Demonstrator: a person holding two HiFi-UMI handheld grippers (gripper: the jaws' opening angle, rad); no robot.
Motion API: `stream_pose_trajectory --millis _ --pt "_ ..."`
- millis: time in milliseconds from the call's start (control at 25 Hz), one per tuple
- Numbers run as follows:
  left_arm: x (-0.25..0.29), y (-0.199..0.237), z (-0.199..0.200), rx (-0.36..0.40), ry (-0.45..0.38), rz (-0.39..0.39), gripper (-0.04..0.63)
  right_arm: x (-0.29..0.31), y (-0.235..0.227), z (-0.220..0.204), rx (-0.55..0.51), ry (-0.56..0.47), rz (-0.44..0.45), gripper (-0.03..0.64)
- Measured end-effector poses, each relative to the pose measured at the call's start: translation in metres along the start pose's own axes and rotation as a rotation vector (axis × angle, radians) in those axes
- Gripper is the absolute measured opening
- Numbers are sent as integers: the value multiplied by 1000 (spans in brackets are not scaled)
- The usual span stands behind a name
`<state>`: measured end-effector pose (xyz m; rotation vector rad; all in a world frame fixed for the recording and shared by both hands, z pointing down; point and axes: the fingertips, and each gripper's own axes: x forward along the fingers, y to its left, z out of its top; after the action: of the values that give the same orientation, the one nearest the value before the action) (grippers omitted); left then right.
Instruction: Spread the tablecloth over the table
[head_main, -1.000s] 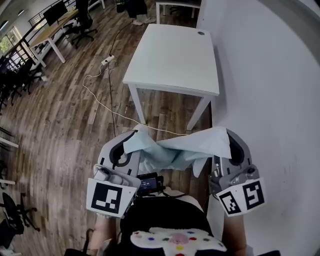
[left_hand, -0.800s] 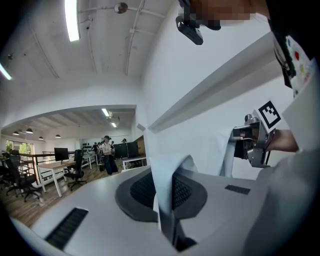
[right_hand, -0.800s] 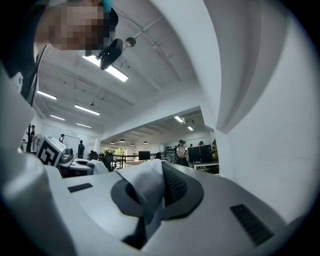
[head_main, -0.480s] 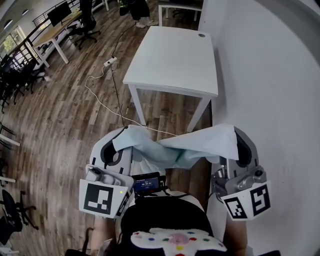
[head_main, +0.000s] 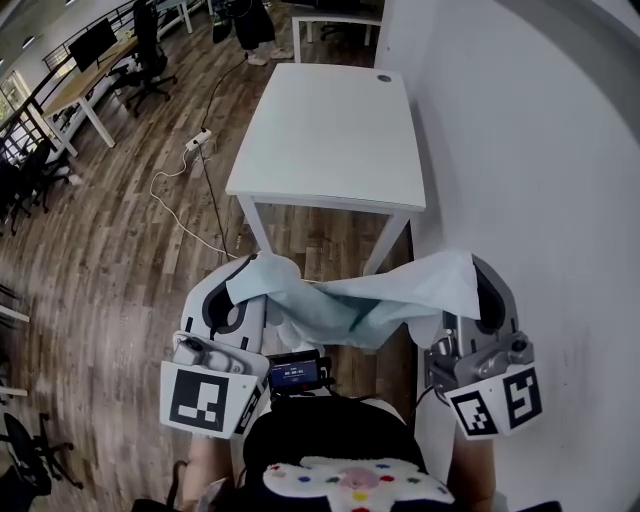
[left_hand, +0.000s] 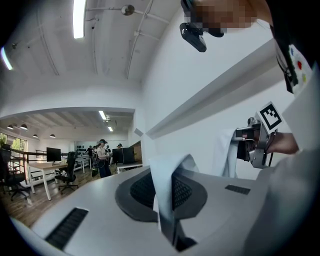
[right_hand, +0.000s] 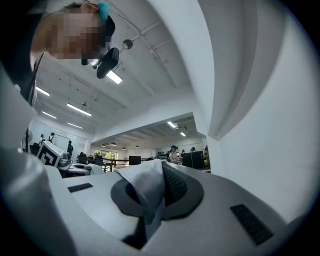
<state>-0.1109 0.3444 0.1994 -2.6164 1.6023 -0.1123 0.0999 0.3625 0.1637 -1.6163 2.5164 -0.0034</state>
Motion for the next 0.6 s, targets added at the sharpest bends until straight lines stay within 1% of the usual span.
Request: stream_pose_trajectory --millis 120,400,600 --pt "26 18 0 8 -5 -20 11 27 -7 -4 -3 12 -14 32" --pt "83 51 -1 -19 32 -60 11 83 -28 -16 18 59 -64 32" --pt "122 81 -3 6 29 -78 11 128 -40 -28 27 88 -78 32"
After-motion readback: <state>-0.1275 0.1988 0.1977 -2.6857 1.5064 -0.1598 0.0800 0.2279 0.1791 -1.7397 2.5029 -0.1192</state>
